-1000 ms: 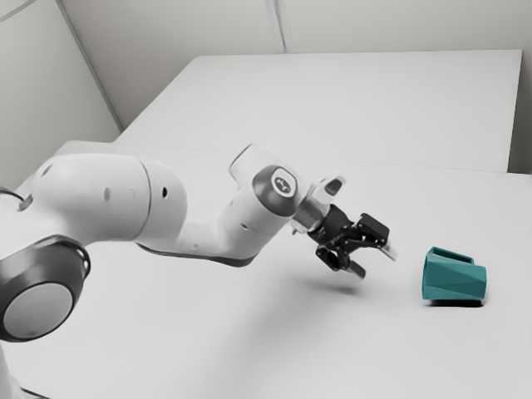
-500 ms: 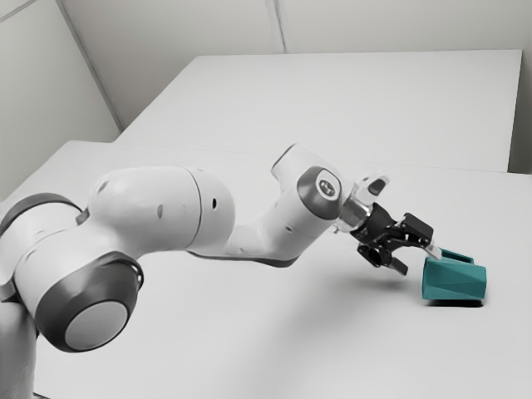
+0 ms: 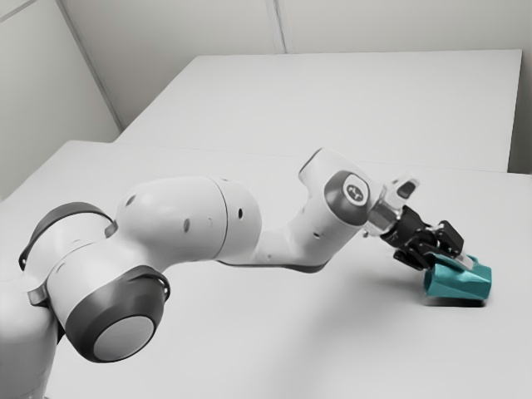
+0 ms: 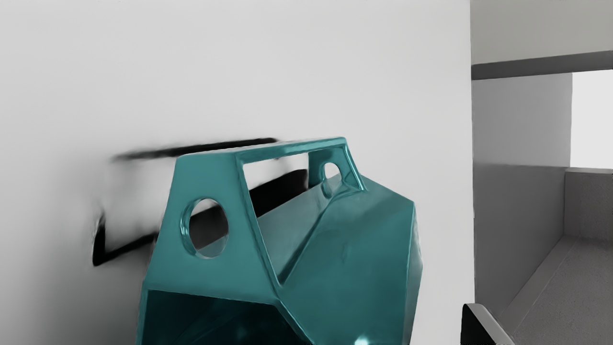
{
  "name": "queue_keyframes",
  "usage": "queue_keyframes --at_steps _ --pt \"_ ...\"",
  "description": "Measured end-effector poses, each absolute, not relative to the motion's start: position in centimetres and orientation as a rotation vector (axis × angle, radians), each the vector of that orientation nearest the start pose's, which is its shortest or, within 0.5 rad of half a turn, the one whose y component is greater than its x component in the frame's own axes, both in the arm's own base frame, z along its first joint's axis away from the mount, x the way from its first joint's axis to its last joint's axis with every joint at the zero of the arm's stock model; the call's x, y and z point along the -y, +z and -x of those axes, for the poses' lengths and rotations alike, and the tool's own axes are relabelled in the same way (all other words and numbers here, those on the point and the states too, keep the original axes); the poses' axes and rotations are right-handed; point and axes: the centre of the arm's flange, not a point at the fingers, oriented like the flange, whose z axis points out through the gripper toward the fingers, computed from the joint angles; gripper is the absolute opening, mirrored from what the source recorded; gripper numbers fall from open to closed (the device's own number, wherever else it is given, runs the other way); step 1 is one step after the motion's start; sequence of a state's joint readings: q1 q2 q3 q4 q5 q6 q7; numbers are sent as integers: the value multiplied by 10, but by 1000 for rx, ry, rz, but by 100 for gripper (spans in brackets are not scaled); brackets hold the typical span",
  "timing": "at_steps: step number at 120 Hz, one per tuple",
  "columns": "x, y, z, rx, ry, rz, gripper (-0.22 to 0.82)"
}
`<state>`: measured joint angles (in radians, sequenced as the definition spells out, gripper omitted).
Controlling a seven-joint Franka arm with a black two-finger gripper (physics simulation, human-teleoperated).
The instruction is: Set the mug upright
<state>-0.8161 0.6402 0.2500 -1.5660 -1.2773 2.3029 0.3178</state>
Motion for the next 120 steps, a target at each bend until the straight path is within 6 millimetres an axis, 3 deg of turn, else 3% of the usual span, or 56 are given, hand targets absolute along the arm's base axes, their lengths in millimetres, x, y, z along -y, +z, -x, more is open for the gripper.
queue_keyframes --at_steps 13,28,63,72,77,99,120 --pt "429 302 -581 123 38 -2289 0" --pt "433 306 -581 135 46 -2284 -9" --pt "438 321 -581 175 71 -2299 -15" --pt "437 333 -581 209 89 -2321 -16" --pt "435 348 -581 237 112 -2331 -16" --pt "385 404 -583 351 212 -2472 -17" --pt "326 415 -581 409 231 -2649 -17"
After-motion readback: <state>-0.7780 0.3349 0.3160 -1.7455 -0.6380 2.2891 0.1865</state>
